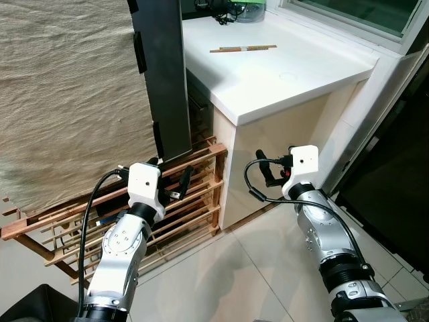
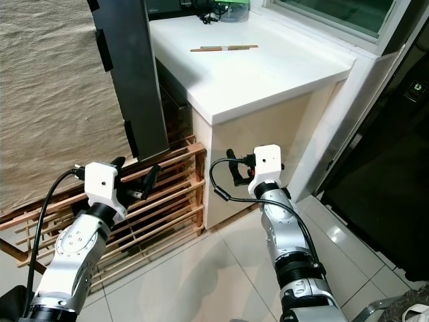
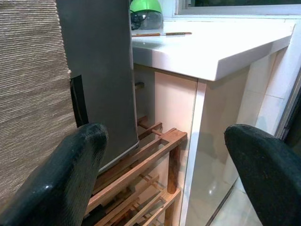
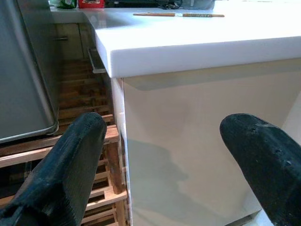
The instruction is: Clothes washing
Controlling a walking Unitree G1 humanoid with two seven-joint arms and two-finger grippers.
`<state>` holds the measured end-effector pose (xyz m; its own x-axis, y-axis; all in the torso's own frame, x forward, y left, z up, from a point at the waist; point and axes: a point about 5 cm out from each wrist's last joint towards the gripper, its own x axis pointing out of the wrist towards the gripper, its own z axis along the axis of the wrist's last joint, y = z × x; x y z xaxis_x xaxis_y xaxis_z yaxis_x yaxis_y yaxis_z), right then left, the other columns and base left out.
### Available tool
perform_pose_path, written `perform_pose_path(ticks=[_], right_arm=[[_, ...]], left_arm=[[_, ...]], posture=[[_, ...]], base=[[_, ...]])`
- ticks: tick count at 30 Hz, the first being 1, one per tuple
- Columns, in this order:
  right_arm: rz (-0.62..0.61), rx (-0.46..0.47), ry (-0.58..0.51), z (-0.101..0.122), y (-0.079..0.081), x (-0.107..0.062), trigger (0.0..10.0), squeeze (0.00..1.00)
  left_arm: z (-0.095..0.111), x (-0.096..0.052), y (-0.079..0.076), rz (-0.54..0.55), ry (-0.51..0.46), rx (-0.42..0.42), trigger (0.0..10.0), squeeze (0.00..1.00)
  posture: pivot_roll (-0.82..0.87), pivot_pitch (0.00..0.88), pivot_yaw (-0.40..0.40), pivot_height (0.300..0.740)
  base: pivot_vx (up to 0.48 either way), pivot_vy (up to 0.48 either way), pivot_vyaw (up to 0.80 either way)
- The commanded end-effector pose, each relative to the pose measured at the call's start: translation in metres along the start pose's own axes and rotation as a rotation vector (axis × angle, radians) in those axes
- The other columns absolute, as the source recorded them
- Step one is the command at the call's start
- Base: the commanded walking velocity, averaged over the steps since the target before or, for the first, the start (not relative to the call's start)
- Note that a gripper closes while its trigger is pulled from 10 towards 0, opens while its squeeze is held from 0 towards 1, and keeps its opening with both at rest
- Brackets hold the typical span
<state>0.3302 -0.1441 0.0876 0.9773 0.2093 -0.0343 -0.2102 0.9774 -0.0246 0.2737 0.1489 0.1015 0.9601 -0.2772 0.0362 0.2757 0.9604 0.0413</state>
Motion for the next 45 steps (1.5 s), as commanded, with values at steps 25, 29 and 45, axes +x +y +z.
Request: perform_pose_path(ticks=[25,29,45], right_arm=[[-0.001,0.0,0.016,-0.0018,-0.0001,0.0003,10.0,0.0],[-0.001,0.0,0.016,-0.0018,-0.0001,0.0003,10.0,0.0],[-0.001,0.0,0.016,-0.0018,-0.0001,0.0003,10.0,0.0]], left_arm=[[0.0002,0.0018,0.0019,0.01,0.005,0.005,10.0,0.0],[0.0002,0.0018,0.0019,0.01,0.005,0.005,10.0,0.0],[0.0002,0.0018,0.0019,0.01,0.005,0.005,10.0,0.0]], posture=[[-0.08,0.006,-0.018,0.74],[-0.08,0.006,-0.018,0.74],[-0.08,0.006,-0.018,0.74]], base=[[0.0,0.0,0.0],[0.0,0.0,0.0],[0.0,0.0,0.0]])
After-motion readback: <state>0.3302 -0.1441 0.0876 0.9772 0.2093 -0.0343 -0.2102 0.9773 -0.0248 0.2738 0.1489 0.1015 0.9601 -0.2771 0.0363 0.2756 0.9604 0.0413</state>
